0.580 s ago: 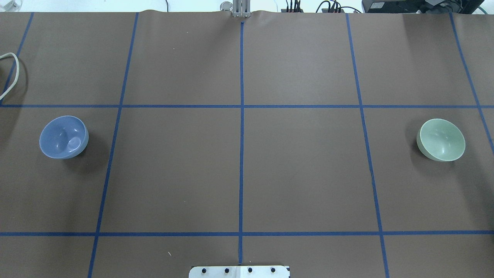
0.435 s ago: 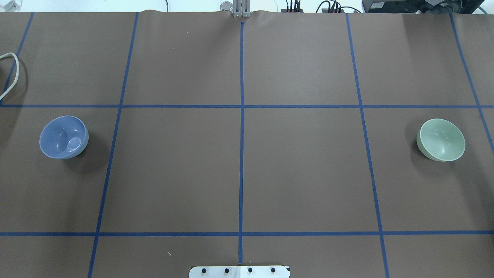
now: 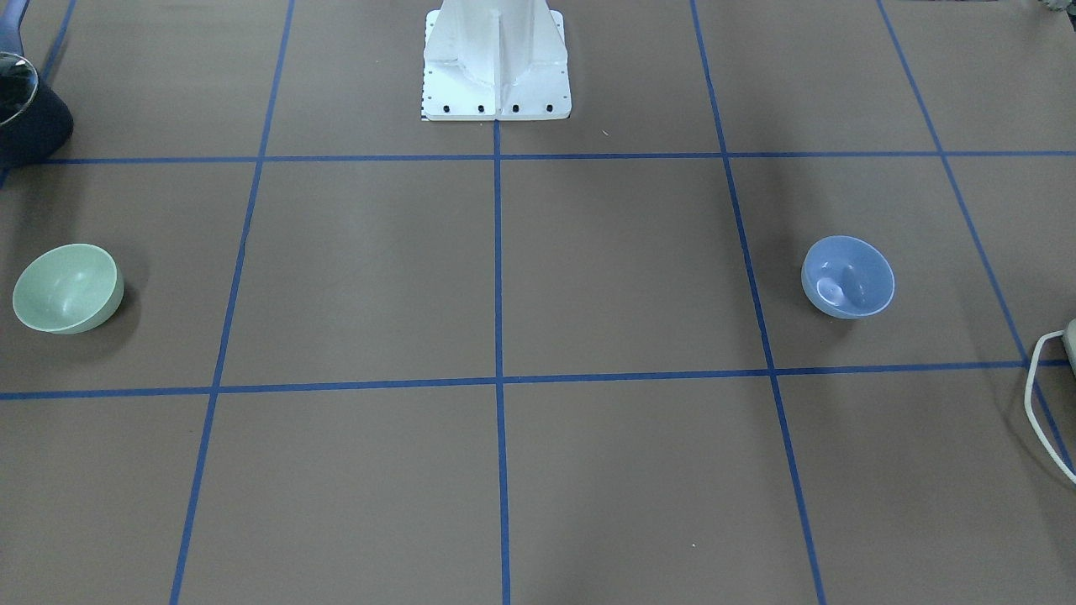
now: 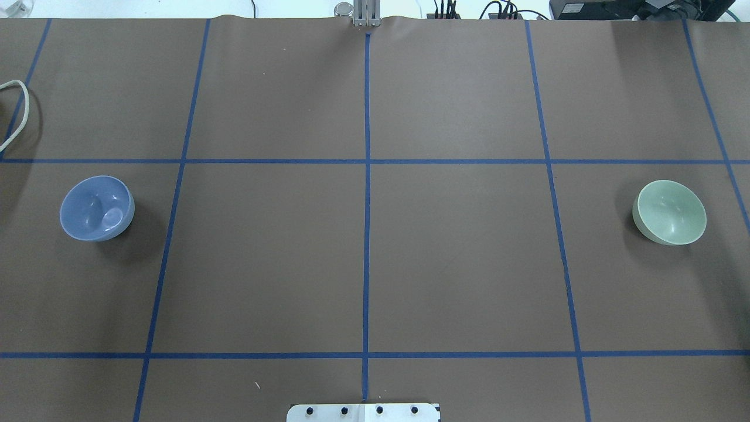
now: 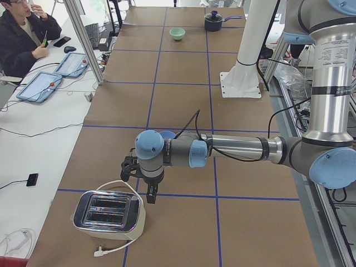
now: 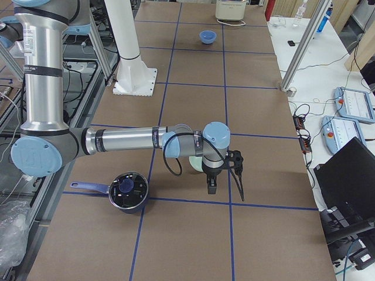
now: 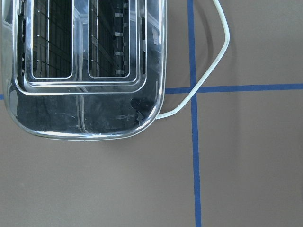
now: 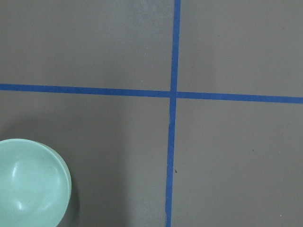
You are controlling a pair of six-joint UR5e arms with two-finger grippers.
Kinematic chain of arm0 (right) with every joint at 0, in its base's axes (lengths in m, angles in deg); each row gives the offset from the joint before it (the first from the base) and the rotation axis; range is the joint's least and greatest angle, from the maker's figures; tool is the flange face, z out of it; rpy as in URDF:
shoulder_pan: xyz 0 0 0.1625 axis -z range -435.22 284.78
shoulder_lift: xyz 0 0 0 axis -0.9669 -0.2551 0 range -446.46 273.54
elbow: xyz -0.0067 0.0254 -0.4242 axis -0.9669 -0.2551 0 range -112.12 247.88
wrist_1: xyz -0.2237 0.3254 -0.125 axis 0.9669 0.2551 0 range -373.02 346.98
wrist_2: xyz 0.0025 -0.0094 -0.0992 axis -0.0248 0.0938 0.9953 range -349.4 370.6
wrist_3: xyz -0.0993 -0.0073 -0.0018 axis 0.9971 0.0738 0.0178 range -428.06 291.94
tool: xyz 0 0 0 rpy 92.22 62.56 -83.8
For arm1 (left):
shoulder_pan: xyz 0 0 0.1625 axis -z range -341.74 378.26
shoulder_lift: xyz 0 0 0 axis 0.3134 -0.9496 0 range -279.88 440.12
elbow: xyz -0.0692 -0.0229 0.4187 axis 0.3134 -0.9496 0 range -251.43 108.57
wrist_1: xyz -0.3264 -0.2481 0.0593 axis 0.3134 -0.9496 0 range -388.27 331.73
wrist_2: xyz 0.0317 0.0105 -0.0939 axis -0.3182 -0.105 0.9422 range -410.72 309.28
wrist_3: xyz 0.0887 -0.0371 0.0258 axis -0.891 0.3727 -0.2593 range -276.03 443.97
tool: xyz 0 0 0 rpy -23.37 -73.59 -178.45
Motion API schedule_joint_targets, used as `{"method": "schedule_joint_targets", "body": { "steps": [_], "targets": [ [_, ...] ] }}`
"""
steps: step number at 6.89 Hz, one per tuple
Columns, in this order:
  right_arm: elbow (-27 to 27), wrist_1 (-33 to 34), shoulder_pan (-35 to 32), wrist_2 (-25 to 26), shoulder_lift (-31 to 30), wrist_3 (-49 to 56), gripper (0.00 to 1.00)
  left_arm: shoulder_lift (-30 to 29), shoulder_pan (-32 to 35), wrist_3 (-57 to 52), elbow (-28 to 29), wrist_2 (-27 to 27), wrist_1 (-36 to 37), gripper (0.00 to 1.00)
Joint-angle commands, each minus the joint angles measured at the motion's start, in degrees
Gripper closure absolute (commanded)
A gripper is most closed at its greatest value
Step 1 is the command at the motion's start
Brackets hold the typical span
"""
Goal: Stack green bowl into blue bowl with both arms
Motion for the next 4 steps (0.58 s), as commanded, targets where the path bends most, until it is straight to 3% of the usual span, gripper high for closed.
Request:
{"method": "schedule_joint_targets", "body": {
  "steps": [1,3,4],
  "targets": [
    [-0.3,-4.5,0.0,-0.2,0.2,-0.2,0.00,-0.4,0.0,0.3,-0.1,0.0,-6.9,0.01],
    [-0.3,-7.9,4.1,0.1,1.1,-0.1,0.00,-4.1,-3.1,0.6,4.7,1.7,-11.5,0.01],
    [-0.6,-7.0,7.1,1.0,5.4,-0.1,0.00,-4.1,-3.1,0.4,4.9,5.3,-12.1,0.01]
  ]
}}
